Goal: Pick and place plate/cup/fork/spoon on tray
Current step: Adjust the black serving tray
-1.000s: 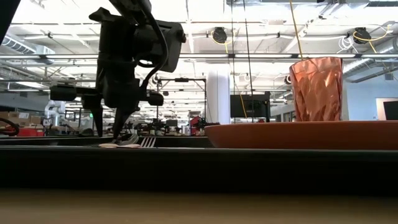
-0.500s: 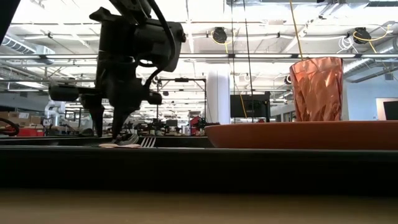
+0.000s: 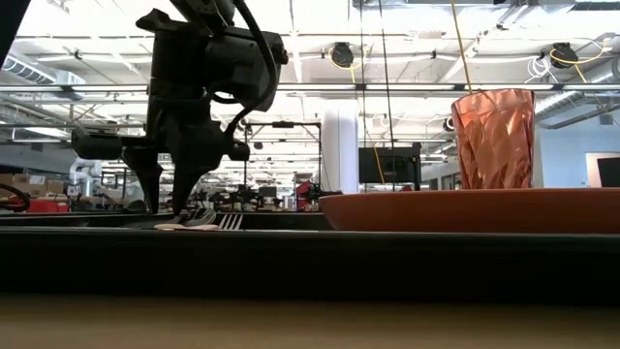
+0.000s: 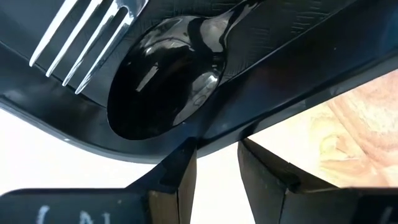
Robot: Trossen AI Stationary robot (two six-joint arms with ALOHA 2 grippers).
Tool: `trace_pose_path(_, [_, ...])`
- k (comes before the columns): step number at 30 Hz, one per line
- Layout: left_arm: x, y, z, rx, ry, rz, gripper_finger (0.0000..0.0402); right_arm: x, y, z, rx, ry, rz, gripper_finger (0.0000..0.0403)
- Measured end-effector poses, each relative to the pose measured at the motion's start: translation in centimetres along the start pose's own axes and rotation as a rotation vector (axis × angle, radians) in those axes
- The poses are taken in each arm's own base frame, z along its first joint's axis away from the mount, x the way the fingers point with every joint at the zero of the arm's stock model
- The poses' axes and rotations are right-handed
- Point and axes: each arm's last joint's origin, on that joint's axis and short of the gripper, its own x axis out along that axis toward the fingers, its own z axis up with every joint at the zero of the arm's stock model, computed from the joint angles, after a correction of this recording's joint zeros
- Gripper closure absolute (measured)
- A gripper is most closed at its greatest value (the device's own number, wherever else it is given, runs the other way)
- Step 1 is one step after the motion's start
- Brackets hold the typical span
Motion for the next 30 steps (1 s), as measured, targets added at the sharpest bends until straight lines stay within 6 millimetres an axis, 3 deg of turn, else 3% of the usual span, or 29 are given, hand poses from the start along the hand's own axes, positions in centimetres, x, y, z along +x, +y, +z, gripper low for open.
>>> trace_pose_path(30, [-0.04, 0.20, 0.37, 0.161, -0.024, 0.038, 0.0284, -0.01, 0.00, -0.02, -0.027, 0.002, -0.002, 0.0403])
